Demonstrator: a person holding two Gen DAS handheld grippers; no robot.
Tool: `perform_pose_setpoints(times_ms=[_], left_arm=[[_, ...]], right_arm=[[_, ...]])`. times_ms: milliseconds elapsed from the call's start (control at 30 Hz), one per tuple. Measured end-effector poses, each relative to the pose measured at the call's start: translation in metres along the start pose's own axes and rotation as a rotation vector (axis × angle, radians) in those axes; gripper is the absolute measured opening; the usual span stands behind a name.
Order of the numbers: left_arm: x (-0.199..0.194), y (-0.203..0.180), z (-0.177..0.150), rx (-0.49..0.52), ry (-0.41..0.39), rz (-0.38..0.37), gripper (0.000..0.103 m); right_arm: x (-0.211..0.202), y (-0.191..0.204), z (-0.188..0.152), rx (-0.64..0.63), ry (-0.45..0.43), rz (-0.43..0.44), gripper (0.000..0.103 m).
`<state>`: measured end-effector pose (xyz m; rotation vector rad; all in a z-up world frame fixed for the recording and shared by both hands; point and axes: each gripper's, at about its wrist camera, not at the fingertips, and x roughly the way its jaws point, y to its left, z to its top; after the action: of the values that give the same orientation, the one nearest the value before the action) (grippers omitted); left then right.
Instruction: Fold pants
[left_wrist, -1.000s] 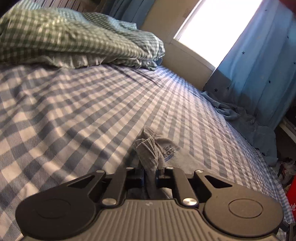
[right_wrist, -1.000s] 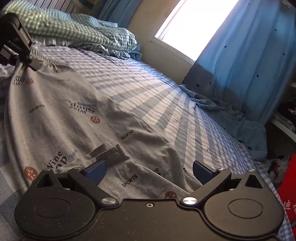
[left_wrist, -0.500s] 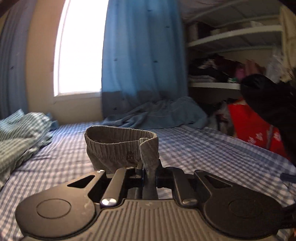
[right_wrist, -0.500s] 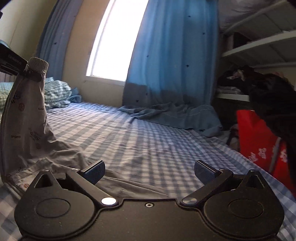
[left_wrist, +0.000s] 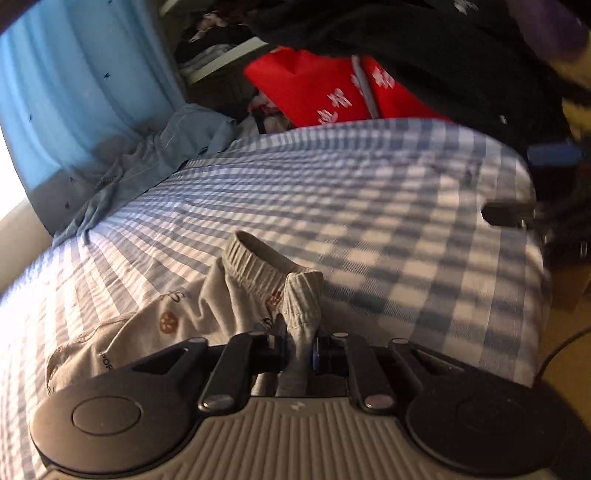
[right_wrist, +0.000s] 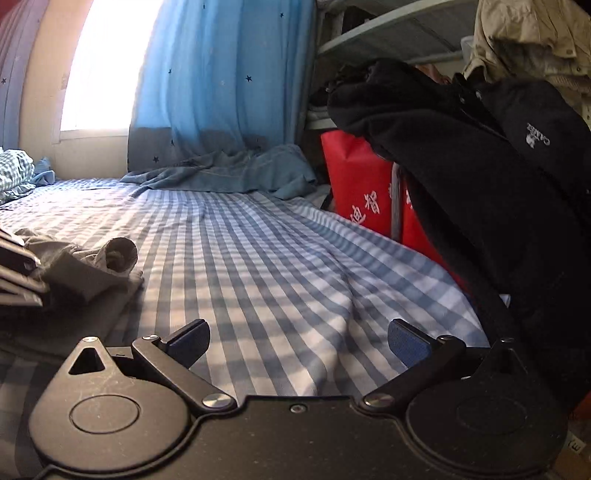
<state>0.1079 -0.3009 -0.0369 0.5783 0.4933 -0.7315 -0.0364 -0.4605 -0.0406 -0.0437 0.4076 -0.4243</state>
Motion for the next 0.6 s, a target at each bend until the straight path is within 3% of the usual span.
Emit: perform_pose_setpoints(times_ms=[67, 133, 300, 367, 433, 500, 600], left_arm=[[-0.01, -0.004, -0.004, 0.015, -0.021, -0.013, 0.048], [-0.024, -0.002, -0.007, -0.003, -0.063, -0.034, 0.065], [-0.061, 0.019, -0.028, -0.055, -0.132, -0.022, 0.076], [-0.066, 0.037, -0.036, -0.15, -0.123, 0.03, 0.089], [-0.068, 0.067, -0.044, -0.316, -0.076, 0.147, 0.1], [-0.065, 0.096, -0.056, -0.483, 0.004, 0.261, 0.1], [-0.07, 0.131, -0.084, -0.694, 0.084, 0.311, 0.1]], right_arm=[[0.003, 0.005, -0.001, -0.006, 0.014, 0.025, 0.102], [0.01, 0.012, 0.003, -0.023, 0.017, 0.056, 0.102], [0.029, 0.03, 0.03, 0.073, 0.041, 0.23, 0.102], [0.04, 0.043, 0.042, 0.13, 0.056, 0.276, 0.102], [0.055, 0.065, 0.055, 0.142, 0.109, 0.295, 0.102], [0.067, 0.089, 0.061, 0.128, 0.152, 0.305, 0.102], [0.066, 0.116, 0.058, 0.074, 0.179, 0.267, 0.102]])
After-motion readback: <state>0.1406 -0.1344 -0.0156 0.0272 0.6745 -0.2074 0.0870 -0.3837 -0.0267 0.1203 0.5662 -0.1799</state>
